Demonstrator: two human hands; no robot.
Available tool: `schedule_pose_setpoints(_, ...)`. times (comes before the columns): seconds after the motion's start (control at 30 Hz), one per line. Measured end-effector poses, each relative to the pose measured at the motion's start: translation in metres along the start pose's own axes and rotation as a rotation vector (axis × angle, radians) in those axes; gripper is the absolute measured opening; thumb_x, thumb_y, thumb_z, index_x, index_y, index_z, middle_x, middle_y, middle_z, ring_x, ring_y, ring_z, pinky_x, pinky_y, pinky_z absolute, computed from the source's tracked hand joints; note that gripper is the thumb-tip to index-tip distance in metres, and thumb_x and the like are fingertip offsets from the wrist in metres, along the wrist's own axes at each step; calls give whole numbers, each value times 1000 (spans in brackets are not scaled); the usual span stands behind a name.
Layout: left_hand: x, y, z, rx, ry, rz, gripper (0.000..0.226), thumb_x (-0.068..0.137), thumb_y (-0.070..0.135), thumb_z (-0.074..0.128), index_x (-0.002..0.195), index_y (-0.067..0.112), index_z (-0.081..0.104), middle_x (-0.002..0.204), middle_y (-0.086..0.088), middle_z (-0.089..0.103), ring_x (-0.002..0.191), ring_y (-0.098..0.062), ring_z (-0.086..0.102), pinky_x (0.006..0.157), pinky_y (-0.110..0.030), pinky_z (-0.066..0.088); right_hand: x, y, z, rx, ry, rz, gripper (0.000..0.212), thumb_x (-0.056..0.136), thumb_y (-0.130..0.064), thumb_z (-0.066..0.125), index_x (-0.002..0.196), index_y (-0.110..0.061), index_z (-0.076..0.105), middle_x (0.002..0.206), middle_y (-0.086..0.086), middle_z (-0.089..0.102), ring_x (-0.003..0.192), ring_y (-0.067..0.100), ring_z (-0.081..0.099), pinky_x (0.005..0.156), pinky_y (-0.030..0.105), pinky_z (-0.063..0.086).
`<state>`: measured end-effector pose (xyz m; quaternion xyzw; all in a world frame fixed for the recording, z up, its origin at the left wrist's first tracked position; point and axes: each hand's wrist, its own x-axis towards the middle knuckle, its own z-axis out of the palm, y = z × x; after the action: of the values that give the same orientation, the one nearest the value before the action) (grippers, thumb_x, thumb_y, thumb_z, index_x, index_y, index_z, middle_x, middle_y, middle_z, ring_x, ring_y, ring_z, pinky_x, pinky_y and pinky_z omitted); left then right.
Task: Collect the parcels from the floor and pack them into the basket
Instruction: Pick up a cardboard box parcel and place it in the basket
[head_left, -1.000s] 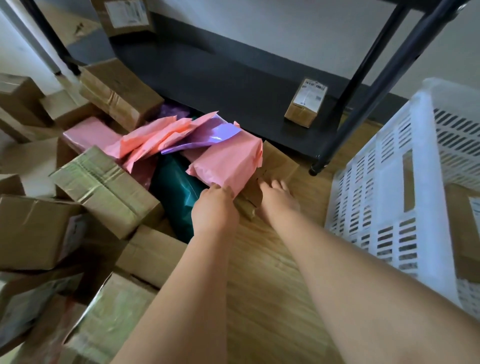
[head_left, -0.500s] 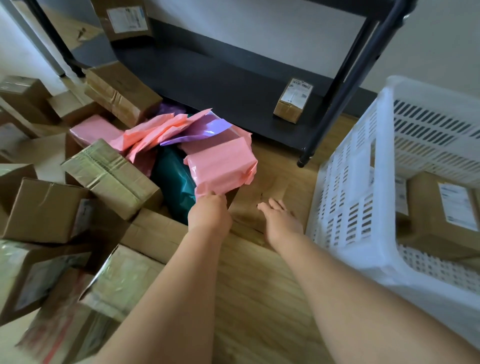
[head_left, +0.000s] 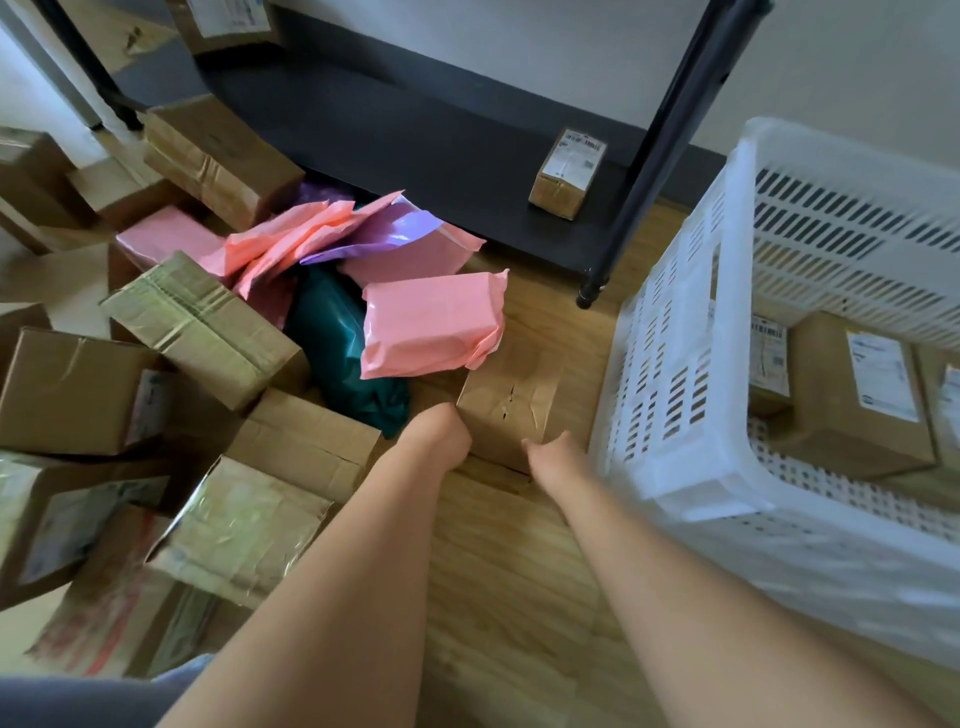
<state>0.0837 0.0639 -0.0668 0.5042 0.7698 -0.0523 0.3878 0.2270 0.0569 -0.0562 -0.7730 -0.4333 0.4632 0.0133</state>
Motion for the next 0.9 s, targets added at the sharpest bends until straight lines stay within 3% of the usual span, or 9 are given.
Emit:
schedule_pose_setpoints(0.13, -5, -6, 9, -125, 18, -24, 37, 97, 18, 47, 133, 11, 52, 127, -10, 58, 113, -28, 55, 87, -33, 45, -7, 11, 5, -12, -72, 1, 43, 97, -28, 50, 131, -1, 51, 131, 18, 56, 118, 34, 54, 89, 32, 42)
schedule_pose_setpoints(0.27, -25, -13, 14, -244, 24, -70, 38, 93, 18, 56, 130, 15, 56, 115, -6, 62, 101, -24, 58, 76, -31, 45, -19, 22, 5, -1, -81, -6, 41, 96, -28, 51, 129, -4, 51, 119, 13, 58, 97, 27, 53, 80, 29, 40)
schedule_pose_setpoints(0.37, -51, -14, 20, -362, 36, -85, 45, 92, 21, 57, 137, 18, 50, 124, -5, 60, 106, -23, 58, 79, -30, 46, -33, 31, 0, 2, -66, -26, 48, 98, -33, 49, 135, -3, 47, 120, 12, 56, 89, 22, 45, 76, 28, 37)
schedule_pose_setpoints(0.5, -93, -14, 34, -699, 72, -93, 63, 91, 34, 63, 148, 25, 37, 140, 2, 52, 118, -18, 56, 94, -29, 47, -56, 44, -7, 26, 9, -73, 62, 97, -45, 47, 146, -8, 38, 136, 10, 52, 92, 21, 50, 70, 28, 36)
schedule_pose_setpoints(0.63, -122, -15, 39, -878, 89, -72, 71, 87, 35, 69, 148, 27, 35, 139, 3, 53, 117, -18, 57, 101, -38, 48, -77, 53, -15, 22, 60, -134, 66, 93, -59, 42, 139, -11, 45, 130, 8, 56, 107, 28, 56, 79, 33, 41)
schedule_pose_setpoints(0.77, -139, -21, 40, -829, 168, -63, 60, 88, 27, 67, 143, 26, 42, 128, 2, 60, 107, -17, 61, 93, -33, 51, -95, 59, -23, 70, 72, -221, 50, 87, -52, 54, 123, -17, 56, 117, 3, 63, 104, 25, 59, 88, 38, 49)
schedule_pose_setpoints(0.9, -152, -27, 44, -785, 223, -114, 50, 89, 29, 66, 134, 17, 49, 122, -1, 61, 98, -17, 57, 81, -30, 47, -110, 68, -25, 7, 51, -270, 52, 91, -35, 55, 139, -17, 48, 137, 3, 53, 120, 25, 53, 92, 32, 43)
